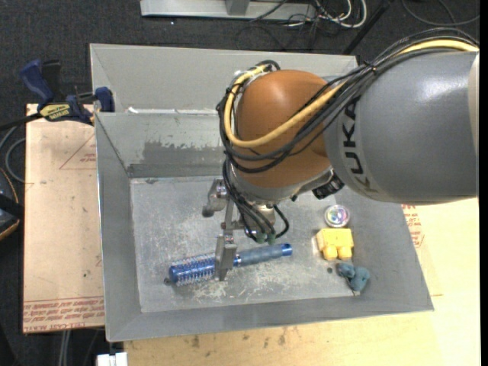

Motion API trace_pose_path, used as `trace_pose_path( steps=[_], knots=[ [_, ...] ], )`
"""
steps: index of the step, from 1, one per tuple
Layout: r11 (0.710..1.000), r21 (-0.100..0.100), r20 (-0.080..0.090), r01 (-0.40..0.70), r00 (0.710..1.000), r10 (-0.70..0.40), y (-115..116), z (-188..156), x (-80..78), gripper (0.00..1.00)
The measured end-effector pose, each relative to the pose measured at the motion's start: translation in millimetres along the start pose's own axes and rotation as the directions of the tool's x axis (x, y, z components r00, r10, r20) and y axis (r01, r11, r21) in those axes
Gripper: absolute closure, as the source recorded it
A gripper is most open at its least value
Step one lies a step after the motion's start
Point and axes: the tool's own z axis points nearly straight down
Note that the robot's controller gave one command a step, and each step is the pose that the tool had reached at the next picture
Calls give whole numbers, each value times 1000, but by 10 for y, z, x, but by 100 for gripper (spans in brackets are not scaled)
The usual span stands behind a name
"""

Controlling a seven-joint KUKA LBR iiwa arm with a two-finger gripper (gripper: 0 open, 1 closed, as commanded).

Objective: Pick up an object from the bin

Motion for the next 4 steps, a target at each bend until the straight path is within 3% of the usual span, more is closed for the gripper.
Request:
trace_pose_path(
  steps=[1, 2, 3, 4],
  knots=[
    [1000, -1, 7, -4, 1000, 4, -12, -36, -18, 100],
    [1000, -1, 7, -5, 1000, 5, -12, -36, -19, 0],
    [988, -2, 21, 154, 988, -153, -585, 1533, 172, 0],
    [988, -2, 17, 155, 988, -155, -577, 1523, 183, 100]
  ],
)
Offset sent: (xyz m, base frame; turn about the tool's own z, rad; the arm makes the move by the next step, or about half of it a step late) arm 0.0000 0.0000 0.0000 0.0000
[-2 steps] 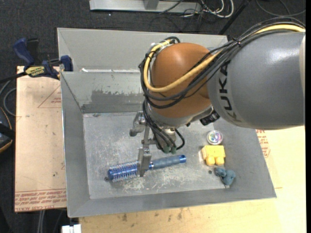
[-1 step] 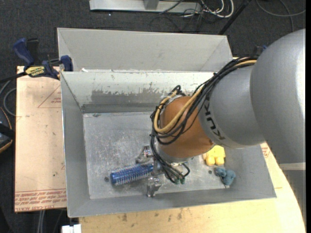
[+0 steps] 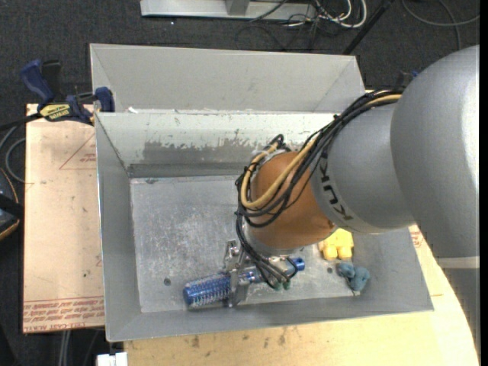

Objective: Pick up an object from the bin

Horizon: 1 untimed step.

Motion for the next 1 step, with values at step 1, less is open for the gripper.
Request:
trace_pose_path(
  steps=[1],
  knots=[
    [998, 1, -1, -56, 998, 56, 29, -1361, -114, 100]
  ],
)
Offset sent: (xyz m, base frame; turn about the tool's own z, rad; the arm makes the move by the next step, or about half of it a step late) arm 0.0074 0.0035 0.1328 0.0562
